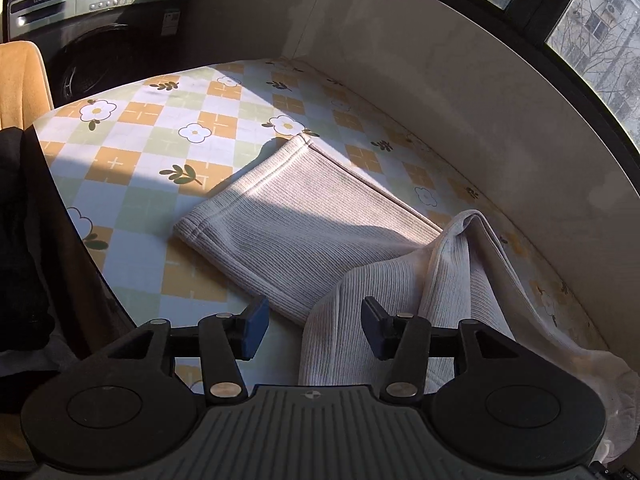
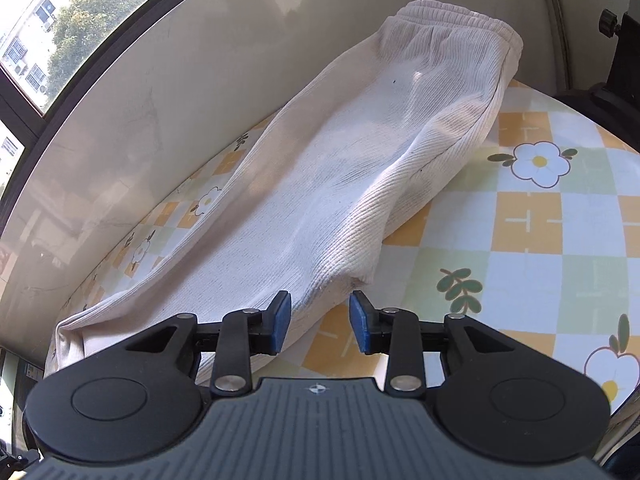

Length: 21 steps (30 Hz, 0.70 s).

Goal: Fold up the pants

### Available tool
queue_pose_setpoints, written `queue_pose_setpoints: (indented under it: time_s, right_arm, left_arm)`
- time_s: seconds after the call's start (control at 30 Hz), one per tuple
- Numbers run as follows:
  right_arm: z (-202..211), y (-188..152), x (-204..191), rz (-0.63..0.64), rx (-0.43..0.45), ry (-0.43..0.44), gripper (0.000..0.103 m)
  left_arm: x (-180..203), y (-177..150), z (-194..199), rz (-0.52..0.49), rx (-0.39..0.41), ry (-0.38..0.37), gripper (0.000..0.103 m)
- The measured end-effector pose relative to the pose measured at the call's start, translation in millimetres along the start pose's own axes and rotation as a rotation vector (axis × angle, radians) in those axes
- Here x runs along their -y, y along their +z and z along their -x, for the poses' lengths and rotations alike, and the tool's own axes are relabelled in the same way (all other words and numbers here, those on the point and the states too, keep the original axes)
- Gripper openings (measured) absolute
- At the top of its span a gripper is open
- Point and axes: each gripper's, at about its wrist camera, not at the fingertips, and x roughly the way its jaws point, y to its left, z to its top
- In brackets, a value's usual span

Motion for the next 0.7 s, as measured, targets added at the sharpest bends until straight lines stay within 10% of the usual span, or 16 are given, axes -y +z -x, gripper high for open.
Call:
queue_pose_setpoints:
  time_s: [0.4, 0.53, 0.7]
  right_arm:
    - [12.3, -8.3, -20.5, 0.119, 0.04, -0.04, 0.036]
    - [7.8, -14.3, -31.7, 0.119, 0.032, -0.054, 0.036]
    - [0.1, -21.3, -57.2, 0.121, 0.026, -0.057, 0.036]
  left_arm:
    - [59.2, -42.2, -47.3, -0.15, -0.262, -0.121, 0.068]
    - [60.7, -35.9, -50.3, -0.205, -0.278, -0.183, 0.009]
    - [37.0, 10.4, -39.7, -0.211, -0.178, -0.122, 0.008]
